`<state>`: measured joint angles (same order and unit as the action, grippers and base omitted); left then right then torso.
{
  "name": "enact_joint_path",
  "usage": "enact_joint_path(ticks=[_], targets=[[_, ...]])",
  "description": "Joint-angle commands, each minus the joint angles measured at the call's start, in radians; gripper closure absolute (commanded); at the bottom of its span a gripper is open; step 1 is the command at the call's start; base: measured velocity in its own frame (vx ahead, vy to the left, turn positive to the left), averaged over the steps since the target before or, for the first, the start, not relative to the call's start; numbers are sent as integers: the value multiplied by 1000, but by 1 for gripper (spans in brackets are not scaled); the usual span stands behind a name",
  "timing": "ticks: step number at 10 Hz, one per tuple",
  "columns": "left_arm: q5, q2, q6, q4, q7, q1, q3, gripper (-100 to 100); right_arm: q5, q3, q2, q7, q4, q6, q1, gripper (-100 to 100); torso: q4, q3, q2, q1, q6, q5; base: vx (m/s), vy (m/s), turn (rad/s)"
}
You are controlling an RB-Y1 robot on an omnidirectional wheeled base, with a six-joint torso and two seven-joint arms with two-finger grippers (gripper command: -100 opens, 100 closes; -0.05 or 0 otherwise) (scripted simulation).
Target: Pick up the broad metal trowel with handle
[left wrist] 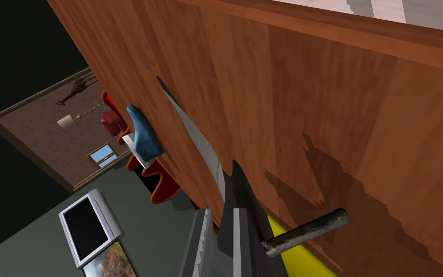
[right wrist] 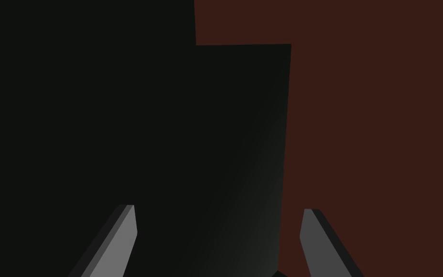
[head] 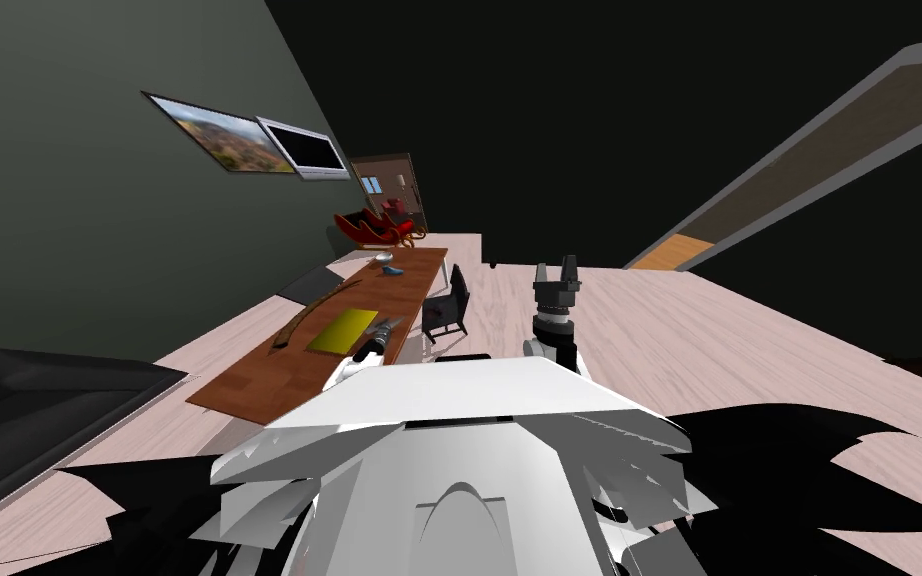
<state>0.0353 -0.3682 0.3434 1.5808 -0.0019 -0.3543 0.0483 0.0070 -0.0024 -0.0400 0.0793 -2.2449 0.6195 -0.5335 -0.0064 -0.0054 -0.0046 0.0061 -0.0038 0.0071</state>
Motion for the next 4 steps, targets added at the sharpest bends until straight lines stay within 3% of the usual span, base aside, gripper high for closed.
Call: enact_joint_path(ticks=[1, 3, 4], targets=[[5, -7, 13, 31, -1, -21, -11, 100, 0, 0, 0, 0, 0, 0, 0, 0, 0, 0, 0, 0, 0, 0, 23, -13, 88], [7, -9, 15, 40, -1, -28, -13, 100, 0, 0, 0, 0, 0, 0, 0, 0, 0, 0, -1, 0, 1, 0, 16, -10, 40], [7, -9, 16, 43, -1, -30, -14, 0, 0, 0, 0, 0, 0, 0, 0, 0, 0, 0, -1, 0, 1, 0, 0, 0, 0]])
